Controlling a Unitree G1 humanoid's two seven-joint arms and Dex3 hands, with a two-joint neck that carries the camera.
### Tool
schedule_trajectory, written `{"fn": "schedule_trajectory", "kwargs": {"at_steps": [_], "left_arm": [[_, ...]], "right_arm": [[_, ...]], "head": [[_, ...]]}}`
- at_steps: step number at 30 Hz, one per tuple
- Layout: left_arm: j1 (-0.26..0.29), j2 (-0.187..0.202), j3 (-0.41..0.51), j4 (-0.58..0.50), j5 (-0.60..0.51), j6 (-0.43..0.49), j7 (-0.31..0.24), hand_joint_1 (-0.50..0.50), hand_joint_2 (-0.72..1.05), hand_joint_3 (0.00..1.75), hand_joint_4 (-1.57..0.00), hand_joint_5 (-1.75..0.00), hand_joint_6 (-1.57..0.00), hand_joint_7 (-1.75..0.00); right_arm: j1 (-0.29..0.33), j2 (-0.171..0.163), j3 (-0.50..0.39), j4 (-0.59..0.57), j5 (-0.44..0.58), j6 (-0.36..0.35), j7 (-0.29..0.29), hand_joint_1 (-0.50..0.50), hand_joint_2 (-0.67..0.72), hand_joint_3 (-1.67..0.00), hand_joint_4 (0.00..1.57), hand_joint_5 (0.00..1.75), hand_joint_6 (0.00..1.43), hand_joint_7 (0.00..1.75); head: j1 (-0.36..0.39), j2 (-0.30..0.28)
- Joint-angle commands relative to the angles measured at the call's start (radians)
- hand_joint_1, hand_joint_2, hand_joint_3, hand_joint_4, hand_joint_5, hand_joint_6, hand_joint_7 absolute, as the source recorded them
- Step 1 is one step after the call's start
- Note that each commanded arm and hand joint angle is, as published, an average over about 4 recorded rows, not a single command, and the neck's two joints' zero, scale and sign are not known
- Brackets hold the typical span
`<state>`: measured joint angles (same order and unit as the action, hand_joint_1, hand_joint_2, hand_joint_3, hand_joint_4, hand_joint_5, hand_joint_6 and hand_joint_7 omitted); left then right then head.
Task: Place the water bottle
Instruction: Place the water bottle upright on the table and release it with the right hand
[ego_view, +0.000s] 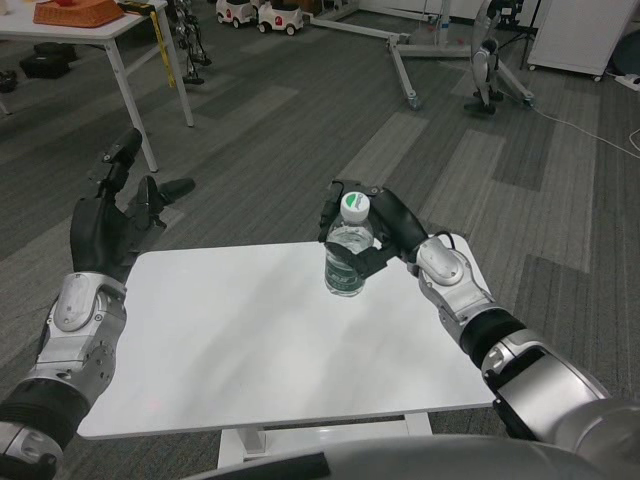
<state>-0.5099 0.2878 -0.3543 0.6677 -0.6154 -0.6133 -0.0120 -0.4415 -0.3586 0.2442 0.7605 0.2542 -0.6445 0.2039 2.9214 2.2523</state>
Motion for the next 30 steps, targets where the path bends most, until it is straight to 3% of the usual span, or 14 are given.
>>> {"fn": "schedule_trajectory", "kwargs": {"at_steps": [1, 13, 20, 30], "left_arm": [[-0.015, 0.012, 0.010, 0.010, 0.005, 0.006, 0.000, -0.47, 1.05, 0.79, -0.71, -0.72, -0.26, -0.21], [-0.021, 0.017, 0.005, 0.016, 0.002, 0.006, 0.000, -0.47, 1.05, 0.79, -0.71, -0.72, -0.26, -0.21], [-0.024, 0.017, 0.003, 0.016, 0.002, 0.005, 0.000, -0.47, 1.05, 0.79, -0.71, -0.72, -0.26, -0.21], [-0.025, 0.017, 0.001, 0.018, 0.000, 0.006, 0.000, -0.46, 1.05, 0.79, -0.71, -0.72, -0.26, -0.21]], "right_arm": [[-0.039, -0.008, -0.013, 0.009, 0.010, -0.012, -0.011, -0.46, -0.60, -1.27, 1.46, 1.26, 1.03, 1.61], [-0.033, -0.019, -0.073, 0.132, 0.006, -0.016, -0.027, -0.46, -0.60, -1.27, 1.46, 1.26, 1.03, 1.61], [-0.027, -0.026, -0.113, 0.194, 0.004, -0.033, -0.067, -0.46, -0.60, -1.27, 1.46, 1.26, 1.03, 1.61], [-0.016, -0.033, -0.170, 0.383, 0.004, -0.109, -0.152, -0.46, -0.60, -1.35, 1.49, 1.26, 1.06, 1.59]], "head": [[0.001, -0.001], [-0.004, -0.004], [-0.003, -0.004], [-0.012, -0.002]]}}
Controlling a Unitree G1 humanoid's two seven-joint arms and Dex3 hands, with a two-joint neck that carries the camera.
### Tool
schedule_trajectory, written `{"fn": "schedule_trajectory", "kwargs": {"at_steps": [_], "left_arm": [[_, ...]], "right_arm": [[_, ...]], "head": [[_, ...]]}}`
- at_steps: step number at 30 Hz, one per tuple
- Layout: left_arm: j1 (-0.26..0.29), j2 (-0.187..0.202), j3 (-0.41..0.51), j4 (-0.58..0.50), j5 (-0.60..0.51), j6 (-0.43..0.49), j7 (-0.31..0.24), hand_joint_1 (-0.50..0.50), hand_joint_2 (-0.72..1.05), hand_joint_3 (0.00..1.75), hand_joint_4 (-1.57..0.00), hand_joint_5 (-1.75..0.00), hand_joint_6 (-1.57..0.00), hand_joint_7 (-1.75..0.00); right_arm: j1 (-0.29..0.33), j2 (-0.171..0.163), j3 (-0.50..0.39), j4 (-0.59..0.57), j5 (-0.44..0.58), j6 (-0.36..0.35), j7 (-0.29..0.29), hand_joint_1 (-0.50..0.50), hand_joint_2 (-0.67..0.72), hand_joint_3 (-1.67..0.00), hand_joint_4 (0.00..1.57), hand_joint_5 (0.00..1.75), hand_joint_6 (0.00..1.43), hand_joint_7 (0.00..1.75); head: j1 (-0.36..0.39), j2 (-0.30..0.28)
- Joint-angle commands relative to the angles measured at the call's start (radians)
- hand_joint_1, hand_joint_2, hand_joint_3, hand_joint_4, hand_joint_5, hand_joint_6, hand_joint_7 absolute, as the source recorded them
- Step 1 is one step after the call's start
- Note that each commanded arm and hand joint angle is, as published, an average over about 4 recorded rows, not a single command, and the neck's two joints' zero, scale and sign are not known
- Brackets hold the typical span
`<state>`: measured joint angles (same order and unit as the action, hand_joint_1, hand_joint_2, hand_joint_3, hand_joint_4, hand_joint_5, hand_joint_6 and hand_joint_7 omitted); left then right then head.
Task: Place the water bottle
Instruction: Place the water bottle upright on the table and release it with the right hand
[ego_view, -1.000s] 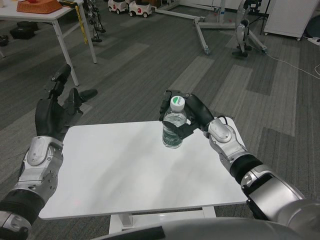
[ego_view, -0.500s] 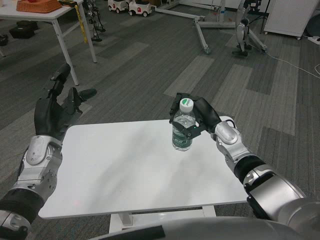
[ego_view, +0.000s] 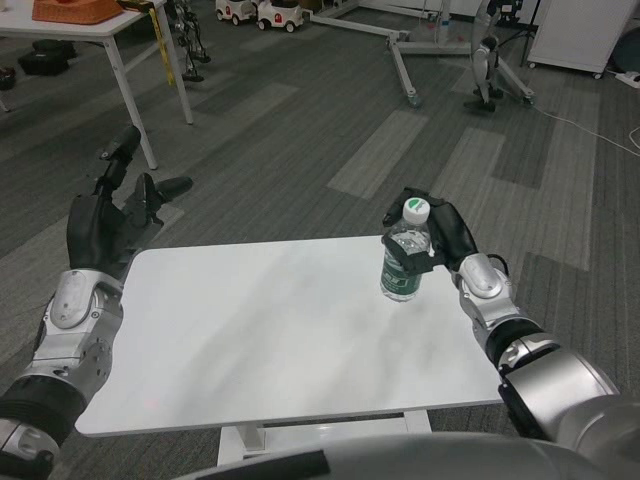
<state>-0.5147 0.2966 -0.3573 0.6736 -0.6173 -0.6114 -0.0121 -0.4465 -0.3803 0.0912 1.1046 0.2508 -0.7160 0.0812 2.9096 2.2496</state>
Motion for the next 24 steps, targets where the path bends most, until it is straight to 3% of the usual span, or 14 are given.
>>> {"fn": "schedule_trajectory", "kwargs": {"at_steps": [1, 11, 17, 24], "left_arm": [[-0.021, 0.008, 0.005, 0.014, 0.002, 0.004, 0.000, -0.47, 1.05, 0.79, -0.71, -0.72, -0.26, -0.21], [-0.022, 0.003, 0.008, 0.017, 0.005, 0.004, 0.000, -0.47, 1.05, 0.79, -0.71, -0.72, -0.27, -0.21], [-0.022, 0.000, 0.012, 0.017, 0.007, 0.003, 0.000, -0.48, 1.05, 0.79, -0.71, -0.72, -0.27, -0.21], [-0.022, -0.001, 0.012, 0.017, 0.008, 0.002, 0.000, -0.47, 1.05, 0.79, -0.71, -0.72, -0.27, -0.21]], "right_arm": [[-0.011, -0.010, -0.018, 0.065, 0.007, -0.047, -0.042, -0.46, -0.60, -1.37, 1.50, 1.26, 1.06, 1.59], [-0.011, -0.001, -0.014, 0.202, -0.060, -0.080, -0.146, -0.46, -0.60, -1.43, 1.52, 1.31, 1.08, 1.54], [-0.011, 0.009, -0.009, 0.227, -0.108, -0.080, -0.170, -0.46, -0.60, -1.51, 1.57, 1.36, 1.08, 1.54], [-0.010, 0.018, -0.008, 0.255, -0.163, -0.080, -0.196, -0.46, -0.60, -1.49, 1.53, 1.43, 1.11, 1.50]], "head": [[-0.001, 0.002], [-0.003, 0.009], [-0.002, 0.014], [0.000, 0.012]]}}
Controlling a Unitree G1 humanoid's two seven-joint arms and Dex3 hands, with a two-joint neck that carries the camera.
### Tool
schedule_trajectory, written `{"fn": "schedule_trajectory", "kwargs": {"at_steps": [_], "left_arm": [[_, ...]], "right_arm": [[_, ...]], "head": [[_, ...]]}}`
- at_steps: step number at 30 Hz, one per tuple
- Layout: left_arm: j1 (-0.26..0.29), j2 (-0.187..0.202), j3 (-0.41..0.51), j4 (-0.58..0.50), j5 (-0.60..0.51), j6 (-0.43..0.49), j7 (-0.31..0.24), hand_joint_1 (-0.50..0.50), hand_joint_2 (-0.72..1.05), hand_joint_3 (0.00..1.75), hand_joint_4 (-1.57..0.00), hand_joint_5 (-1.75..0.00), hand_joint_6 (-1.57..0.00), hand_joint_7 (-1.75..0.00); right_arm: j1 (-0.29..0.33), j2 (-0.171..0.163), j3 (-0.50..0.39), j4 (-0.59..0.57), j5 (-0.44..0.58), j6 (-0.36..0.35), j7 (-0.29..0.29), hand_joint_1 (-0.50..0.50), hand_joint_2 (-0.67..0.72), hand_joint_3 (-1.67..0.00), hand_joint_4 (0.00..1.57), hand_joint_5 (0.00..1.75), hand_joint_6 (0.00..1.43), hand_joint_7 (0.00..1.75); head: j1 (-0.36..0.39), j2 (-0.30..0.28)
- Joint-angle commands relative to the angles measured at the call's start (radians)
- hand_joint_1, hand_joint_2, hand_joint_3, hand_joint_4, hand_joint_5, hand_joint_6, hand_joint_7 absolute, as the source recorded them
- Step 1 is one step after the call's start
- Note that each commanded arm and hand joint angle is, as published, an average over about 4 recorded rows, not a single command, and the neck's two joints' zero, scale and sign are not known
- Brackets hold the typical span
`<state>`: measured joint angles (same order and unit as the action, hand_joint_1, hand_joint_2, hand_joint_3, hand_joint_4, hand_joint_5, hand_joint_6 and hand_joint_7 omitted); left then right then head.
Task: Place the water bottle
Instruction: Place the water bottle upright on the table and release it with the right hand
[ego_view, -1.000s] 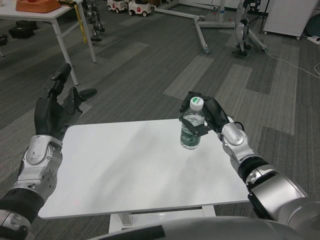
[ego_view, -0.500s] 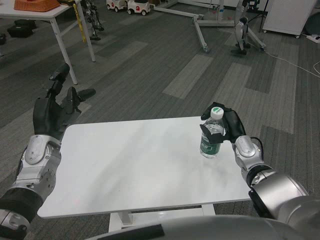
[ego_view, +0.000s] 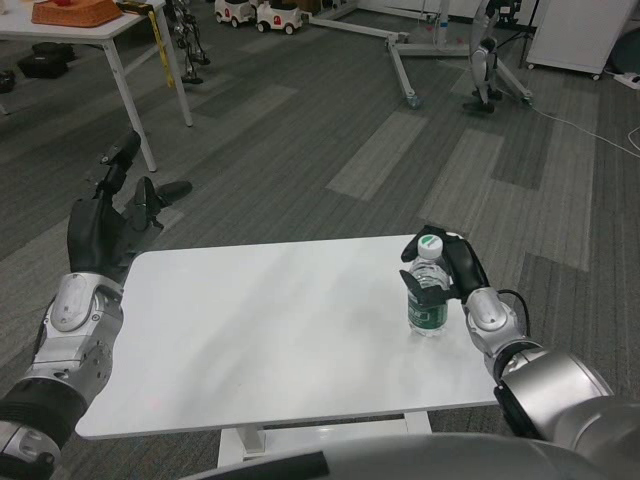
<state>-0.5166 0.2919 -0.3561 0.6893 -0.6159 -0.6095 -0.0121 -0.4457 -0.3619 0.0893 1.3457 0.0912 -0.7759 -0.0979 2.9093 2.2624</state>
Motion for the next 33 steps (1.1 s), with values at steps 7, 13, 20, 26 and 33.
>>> {"fn": "schedule_trajectory", "kwargs": {"at_steps": [7, 13, 20, 26, 33], "left_arm": [[-0.020, 0.005, 0.011, 0.001, 0.007, 0.002, 0.000, -0.47, 1.05, 0.79, -0.71, -0.72, -0.29, -0.21], [-0.020, 0.007, 0.007, 0.001, 0.005, 0.002, 0.000, -0.48, 1.05, 0.79, -0.71, -0.72, -0.28, -0.21], [-0.014, 0.007, 0.008, 0.001, 0.006, 0.000, 0.000, -0.47, 1.05, 0.79, -0.71, -0.72, -0.26, -0.21], [-0.011, 0.006, 0.008, -0.004, 0.007, 0.002, 0.000, -0.47, 1.05, 0.79, -0.71, -0.72, -0.28, -0.21], [-0.007, 0.006, 0.008, -0.011, 0.007, 0.001, 0.000, -0.46, 1.05, 0.79, -0.71, -0.72, -0.27, -0.21]], "right_arm": [[0.010, 0.010, -0.013, 0.050, 0.030, -0.021, -0.029, -0.46, -0.60, -1.51, 1.46, 1.48, 1.14, 1.40], [0.030, 0.011, -0.014, 0.045, 0.049, -0.026, -0.029, -0.46, -0.62, -1.45, 1.37, 1.58, 1.14, 1.29], [0.037, 0.014, -0.014, 0.041, 0.051, -0.026, -0.028, -0.46, -0.60, -1.43, 1.34, 1.65, 1.13, 1.19], [0.038, 0.015, -0.010, 0.034, 0.050, -0.027, -0.028, -0.46, -0.60, -1.43, 1.44, 1.65, 1.11, 1.19], [0.038, 0.021, -0.005, 0.024, 0.047, -0.028, -0.028, -0.46, -0.60, -1.43, 1.43, 1.65, 1.11, 1.19]], "head": [[-0.004, -0.004], [-0.003, -0.005], [-0.002, -0.003], [-0.003, 0.001], [-0.003, 0.009]]}}
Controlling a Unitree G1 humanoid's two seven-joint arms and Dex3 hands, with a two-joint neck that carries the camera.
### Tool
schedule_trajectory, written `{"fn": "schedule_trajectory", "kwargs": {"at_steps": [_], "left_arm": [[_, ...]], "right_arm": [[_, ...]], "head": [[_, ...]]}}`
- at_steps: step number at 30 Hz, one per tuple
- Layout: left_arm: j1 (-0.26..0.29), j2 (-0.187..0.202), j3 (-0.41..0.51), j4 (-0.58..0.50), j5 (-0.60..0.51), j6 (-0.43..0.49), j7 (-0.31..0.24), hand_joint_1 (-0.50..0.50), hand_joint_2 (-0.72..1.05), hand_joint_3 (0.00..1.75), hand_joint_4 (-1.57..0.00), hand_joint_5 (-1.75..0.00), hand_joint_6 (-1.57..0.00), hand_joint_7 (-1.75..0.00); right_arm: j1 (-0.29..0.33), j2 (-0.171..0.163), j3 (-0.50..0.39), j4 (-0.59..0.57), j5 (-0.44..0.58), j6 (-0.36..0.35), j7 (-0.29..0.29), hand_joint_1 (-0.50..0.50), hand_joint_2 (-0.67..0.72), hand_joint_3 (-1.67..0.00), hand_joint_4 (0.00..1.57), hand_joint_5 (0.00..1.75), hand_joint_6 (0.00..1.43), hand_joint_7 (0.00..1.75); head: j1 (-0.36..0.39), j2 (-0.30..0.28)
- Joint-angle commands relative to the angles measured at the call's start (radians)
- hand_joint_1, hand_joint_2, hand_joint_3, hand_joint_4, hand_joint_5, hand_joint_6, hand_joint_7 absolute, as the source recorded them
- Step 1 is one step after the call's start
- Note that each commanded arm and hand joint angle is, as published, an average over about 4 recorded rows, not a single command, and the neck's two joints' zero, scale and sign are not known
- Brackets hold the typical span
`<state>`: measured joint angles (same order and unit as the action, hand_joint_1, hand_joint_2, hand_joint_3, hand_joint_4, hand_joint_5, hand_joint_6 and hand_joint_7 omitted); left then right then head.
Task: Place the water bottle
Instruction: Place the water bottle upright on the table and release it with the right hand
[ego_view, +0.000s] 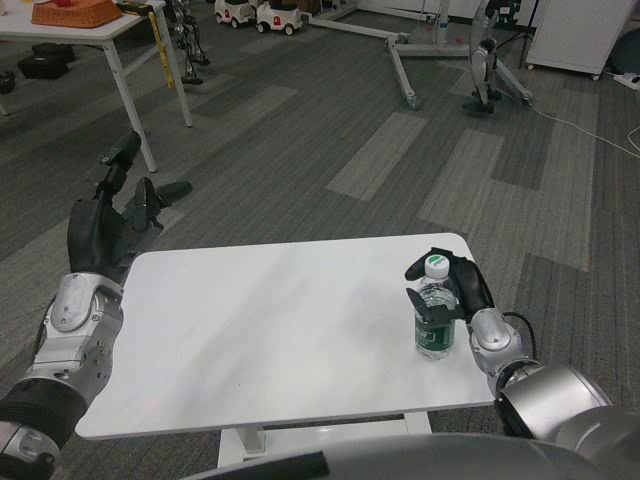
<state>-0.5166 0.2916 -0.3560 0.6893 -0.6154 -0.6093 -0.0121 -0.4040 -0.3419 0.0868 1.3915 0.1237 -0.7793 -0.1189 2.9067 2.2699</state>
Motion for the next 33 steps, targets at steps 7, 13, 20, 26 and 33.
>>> {"fn": "schedule_trajectory", "kwargs": {"at_steps": [7, 13, 20, 26, 33], "left_arm": [[-0.005, 0.006, 0.007, -0.014, 0.006, 0.000, 0.000, -0.48, 1.05, 0.79, -0.71, -0.72, -0.27, -0.21], [-0.005, 0.008, 0.002, -0.014, 0.006, 0.000, 0.000, -0.47, 1.05, 0.79, -0.71, -0.72, -0.29, -0.21], [-0.003, 0.008, 0.003, -0.014, 0.006, 0.000, 0.000, -0.48, 1.05, 0.79, -0.71, -0.72, -0.27, -0.21], [-0.003, 0.009, 0.003, -0.014, 0.006, 0.000, 0.000, -0.47, 1.05, 0.79, -0.71, -0.72, -0.26, -0.21], [-0.003, 0.009, 0.006, -0.014, 0.006, 0.000, 0.000, -0.47, 1.05, 0.79, -0.71, -0.72, -0.26, -0.21]], "right_arm": [[-0.005, 0.011, 0.001, -0.026, 0.001, -0.043, -0.035, -0.46, -0.60, -1.45, 1.44, 1.65, 1.13, 1.19], [-0.009, 0.026, 0.002, -0.024, -0.036, -0.046, -0.079, -0.46, -0.60, -1.51, 1.41, 1.65, 1.17, 1.19], [-0.010, 0.029, 0.002, 0.001, -0.036, -0.046, -0.100, -0.46, -0.60, -1.51, 1.40, 1.65, 1.18, 1.19], [-0.009, 0.034, 0.002, 0.007, -0.038, -0.046, -0.106, -0.46, -0.60, -1.51, 1.37, 1.65, 1.17, 1.12], [-0.008, 0.033, 0.002, 0.007, -0.037, -0.046, -0.107, -0.47, -0.60, -1.49, 1.24, 1.36, 0.88, 0.89]], "head": [[-0.005, 0.001], [-0.003, 0.000], [-0.003, -0.004], [-0.003, 0.000], [-0.001, 0.000]]}}
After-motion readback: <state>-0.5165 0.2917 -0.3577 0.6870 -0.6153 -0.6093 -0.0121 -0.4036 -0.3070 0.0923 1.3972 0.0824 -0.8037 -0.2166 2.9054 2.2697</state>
